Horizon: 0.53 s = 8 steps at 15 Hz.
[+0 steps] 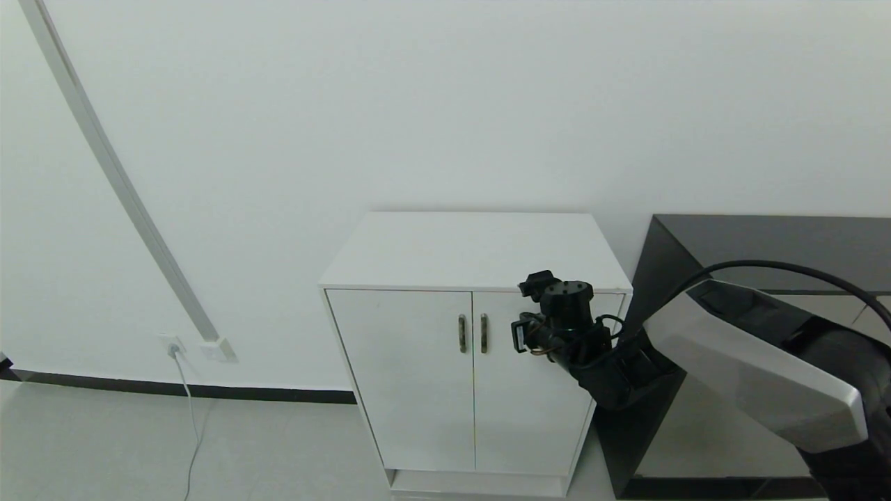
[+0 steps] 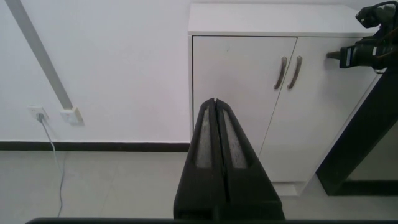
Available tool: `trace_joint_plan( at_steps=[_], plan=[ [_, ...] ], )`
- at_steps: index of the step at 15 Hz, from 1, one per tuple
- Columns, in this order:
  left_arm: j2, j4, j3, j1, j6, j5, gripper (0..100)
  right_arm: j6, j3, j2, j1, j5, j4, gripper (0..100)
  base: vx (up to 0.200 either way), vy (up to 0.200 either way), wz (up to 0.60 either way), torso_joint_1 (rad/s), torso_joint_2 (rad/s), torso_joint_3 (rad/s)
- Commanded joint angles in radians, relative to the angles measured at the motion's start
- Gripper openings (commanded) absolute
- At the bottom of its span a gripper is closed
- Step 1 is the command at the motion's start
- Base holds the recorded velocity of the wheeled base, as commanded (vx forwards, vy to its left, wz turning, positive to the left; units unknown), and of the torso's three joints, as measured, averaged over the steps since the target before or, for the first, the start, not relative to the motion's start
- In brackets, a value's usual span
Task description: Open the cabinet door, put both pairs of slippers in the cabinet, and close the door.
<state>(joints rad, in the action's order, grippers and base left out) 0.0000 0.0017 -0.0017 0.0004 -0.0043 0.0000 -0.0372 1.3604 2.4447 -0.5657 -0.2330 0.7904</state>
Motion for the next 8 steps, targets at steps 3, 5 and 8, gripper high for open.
trace_joint_plan(
  at_steps=[3, 5, 8],
  plan=[
    [0.000, 0.000, 0.000, 0.001, 0.000, 0.000, 0, 0.000, -0.198, -0.194, -0.042, -0.012, 0.055, 0, 0.000, 0.000, 0.00, 0.000, 0.00, 0.000],
    [0.000, 0.000, 0.000, 0.001, 0.000, 0.000, 0, 0.000, -0.314, -0.286, -0.042, -0.020, 0.096, 0, 0.000, 0.000, 0.00, 0.000, 0.00, 0.000],
    [0.000, 0.000, 0.000, 0.001, 0.000, 0.000, 0, 0.000, -0.471, -0.423, -0.040, -0.022, 0.130, 0, 0.000, 0.000, 0.00, 0.000, 0.00, 0.000]
  ],
)
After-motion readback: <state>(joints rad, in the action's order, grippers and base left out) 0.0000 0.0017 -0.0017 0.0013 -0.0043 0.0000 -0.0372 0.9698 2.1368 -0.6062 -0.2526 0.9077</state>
